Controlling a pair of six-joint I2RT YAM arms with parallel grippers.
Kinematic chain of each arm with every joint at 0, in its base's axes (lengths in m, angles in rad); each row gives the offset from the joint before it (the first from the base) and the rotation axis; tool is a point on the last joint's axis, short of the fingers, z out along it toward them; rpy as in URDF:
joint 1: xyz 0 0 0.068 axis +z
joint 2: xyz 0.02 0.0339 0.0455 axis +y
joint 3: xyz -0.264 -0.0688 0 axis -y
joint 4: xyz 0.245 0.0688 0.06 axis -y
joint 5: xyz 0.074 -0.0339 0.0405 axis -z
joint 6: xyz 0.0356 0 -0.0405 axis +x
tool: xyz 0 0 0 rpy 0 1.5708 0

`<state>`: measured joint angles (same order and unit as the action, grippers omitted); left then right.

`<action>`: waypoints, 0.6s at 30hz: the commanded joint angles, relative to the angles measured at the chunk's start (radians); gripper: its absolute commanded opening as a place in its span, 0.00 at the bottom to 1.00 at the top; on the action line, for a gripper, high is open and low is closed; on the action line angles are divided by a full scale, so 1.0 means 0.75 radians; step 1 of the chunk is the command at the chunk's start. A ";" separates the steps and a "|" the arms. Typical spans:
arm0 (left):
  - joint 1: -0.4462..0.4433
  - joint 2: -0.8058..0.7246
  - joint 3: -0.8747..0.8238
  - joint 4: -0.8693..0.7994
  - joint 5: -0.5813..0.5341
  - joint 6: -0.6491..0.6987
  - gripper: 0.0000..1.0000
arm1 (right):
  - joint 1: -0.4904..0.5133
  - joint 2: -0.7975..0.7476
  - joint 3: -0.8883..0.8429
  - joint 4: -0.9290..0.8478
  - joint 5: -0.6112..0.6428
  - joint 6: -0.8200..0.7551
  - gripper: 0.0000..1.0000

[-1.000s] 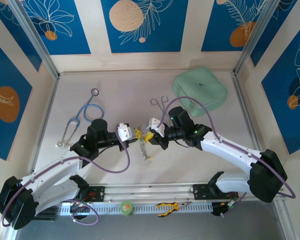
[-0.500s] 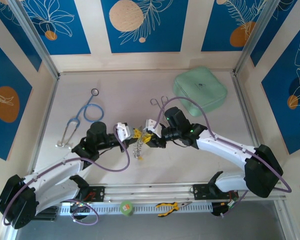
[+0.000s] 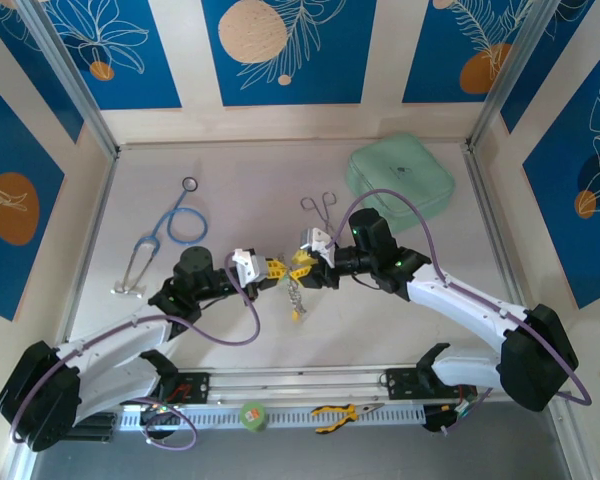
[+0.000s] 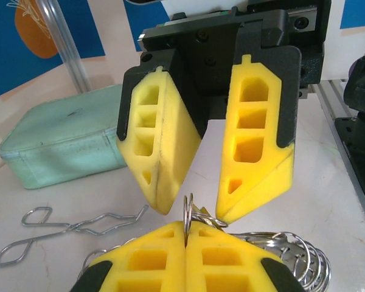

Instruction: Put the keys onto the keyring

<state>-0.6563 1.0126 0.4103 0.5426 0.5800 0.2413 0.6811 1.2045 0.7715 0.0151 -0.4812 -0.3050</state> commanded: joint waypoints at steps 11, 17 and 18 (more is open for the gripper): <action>0.004 0.028 0.000 0.243 0.115 -0.081 0.00 | 0.006 0.025 0.000 0.025 -0.060 -0.015 0.00; 0.006 -0.030 0.078 -0.165 -0.037 0.060 0.33 | 0.026 0.005 0.128 -0.278 0.055 -0.217 0.00; 0.005 -0.040 0.103 -0.260 -0.059 0.102 0.33 | 0.036 0.010 0.163 -0.362 0.090 -0.268 0.00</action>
<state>-0.6510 1.0180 0.4259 0.4995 0.5667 0.2398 0.6949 1.2121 0.8162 -0.1040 -0.4644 -0.4011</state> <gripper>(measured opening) 0.324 0.054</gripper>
